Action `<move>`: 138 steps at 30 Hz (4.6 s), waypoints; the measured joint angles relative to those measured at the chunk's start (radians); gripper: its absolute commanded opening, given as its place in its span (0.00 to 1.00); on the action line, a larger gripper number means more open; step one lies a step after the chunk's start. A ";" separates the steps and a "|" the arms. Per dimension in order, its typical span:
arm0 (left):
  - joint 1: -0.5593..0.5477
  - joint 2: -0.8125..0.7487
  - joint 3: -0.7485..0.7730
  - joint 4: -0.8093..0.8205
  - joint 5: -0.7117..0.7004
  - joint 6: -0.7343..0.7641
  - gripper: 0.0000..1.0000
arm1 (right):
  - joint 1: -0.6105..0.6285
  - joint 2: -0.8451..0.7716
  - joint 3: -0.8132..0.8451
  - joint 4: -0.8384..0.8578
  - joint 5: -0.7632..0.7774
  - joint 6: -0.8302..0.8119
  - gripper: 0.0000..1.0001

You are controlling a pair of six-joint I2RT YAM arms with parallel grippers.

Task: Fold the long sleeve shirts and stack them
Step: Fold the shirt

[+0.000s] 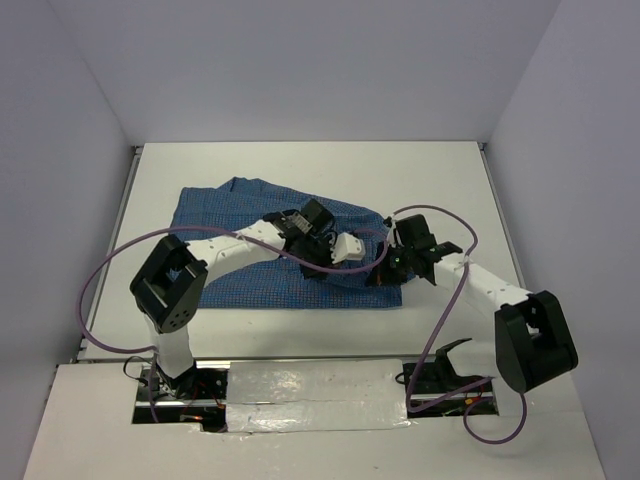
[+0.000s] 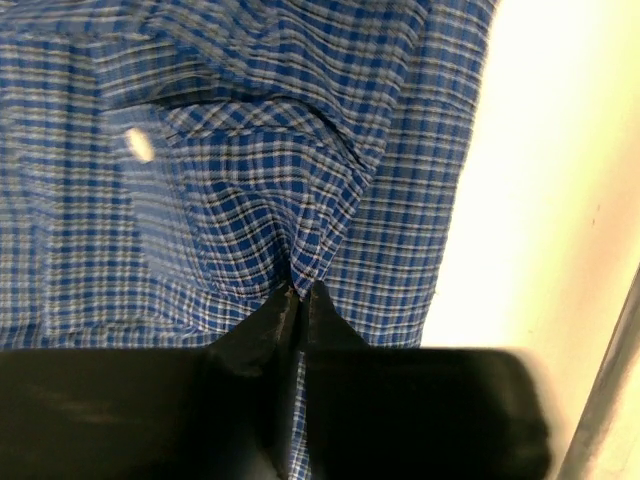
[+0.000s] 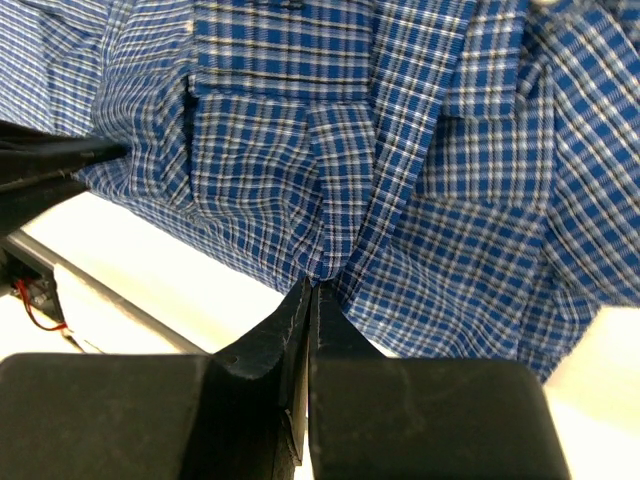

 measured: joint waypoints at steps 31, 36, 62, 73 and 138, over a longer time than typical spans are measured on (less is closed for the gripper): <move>0.097 0.179 0.188 -0.080 -0.059 -0.285 0.56 | -0.034 0.050 0.117 0.005 0.049 0.101 0.48; 0.071 0.179 0.181 -0.047 -0.056 -0.290 0.57 | -0.034 0.172 0.148 0.059 0.039 0.119 0.47; 0.066 0.226 0.167 -0.012 -0.089 -0.314 0.00 | 0.035 0.318 0.143 0.151 0.151 0.126 0.25; 0.066 0.227 0.272 -0.059 -0.054 -0.311 0.00 | 0.036 0.182 0.087 0.192 0.137 0.114 0.00; 1.120 -0.151 -0.363 -0.247 -0.348 -0.095 0.45 | -0.206 -0.032 -0.203 0.055 0.003 0.185 0.04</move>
